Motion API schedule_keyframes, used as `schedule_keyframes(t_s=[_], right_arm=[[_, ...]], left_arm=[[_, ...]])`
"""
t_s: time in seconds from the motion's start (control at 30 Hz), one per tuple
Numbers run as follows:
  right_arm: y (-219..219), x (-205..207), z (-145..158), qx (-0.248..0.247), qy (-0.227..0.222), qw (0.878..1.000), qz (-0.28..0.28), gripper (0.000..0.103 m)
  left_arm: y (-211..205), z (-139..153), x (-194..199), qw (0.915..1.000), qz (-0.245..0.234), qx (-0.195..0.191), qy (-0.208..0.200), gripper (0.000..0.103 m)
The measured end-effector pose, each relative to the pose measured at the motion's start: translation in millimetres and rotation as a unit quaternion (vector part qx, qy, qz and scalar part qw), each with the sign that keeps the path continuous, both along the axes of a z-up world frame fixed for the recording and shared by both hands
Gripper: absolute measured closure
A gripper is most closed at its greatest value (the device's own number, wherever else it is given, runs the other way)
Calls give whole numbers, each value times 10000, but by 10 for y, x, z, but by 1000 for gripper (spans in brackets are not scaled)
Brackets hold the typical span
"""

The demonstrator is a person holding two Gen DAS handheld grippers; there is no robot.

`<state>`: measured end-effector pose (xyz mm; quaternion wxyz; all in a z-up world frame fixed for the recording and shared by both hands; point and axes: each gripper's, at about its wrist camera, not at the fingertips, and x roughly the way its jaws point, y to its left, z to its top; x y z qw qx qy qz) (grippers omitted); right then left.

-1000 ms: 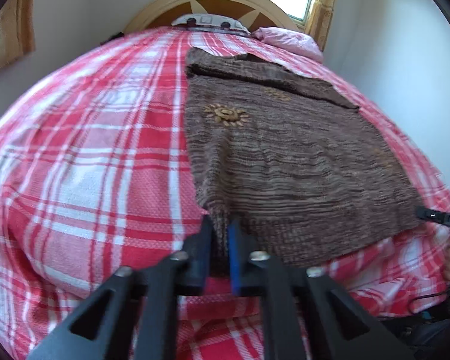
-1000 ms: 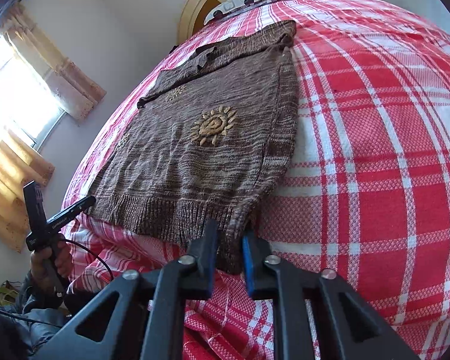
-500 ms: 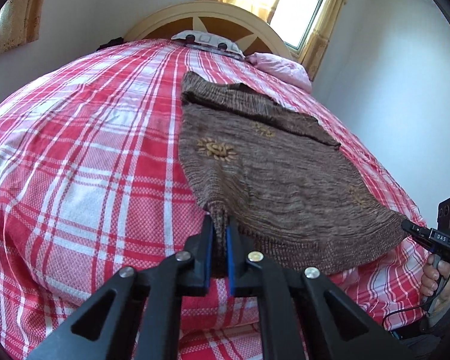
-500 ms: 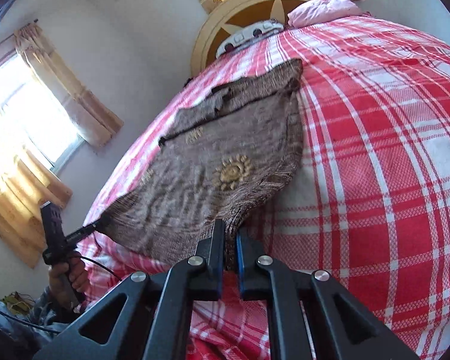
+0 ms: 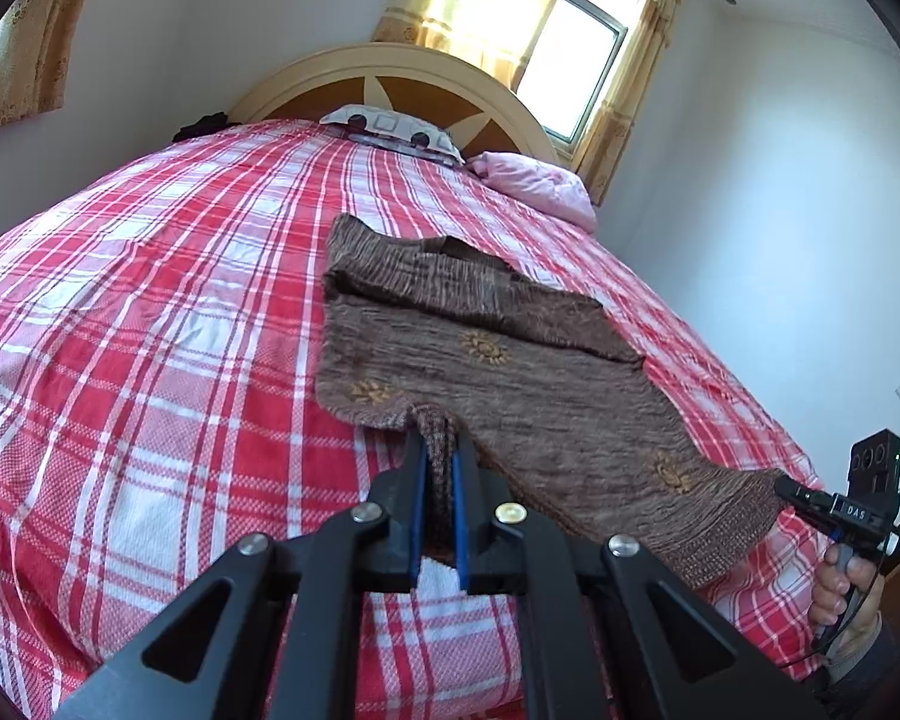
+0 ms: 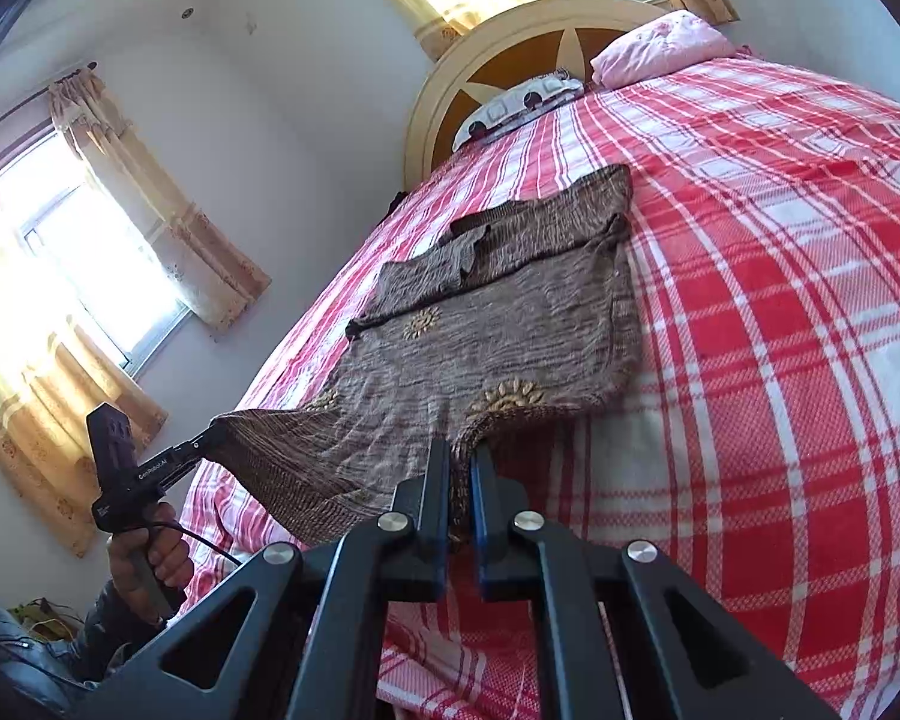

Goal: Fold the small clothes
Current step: 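Lift the held hem with both tools and fold it toward the collar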

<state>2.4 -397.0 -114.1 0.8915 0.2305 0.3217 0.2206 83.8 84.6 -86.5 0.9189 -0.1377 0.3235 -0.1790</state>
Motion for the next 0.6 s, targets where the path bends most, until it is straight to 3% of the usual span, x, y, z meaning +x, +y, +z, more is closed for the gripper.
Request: schedule_keyframes(t_s=[0.4, 0.6], right_arm=[[-145, 433, 369, 318, -262, 9991, -6, 98], [-178, 856, 423, 458, -179, 9988, -41, 98]], left_arm=[[50, 249, 537, 9996, 202, 31, -216, 95], [23, 191, 1009, 9997, 237, -64, 18, 95]])
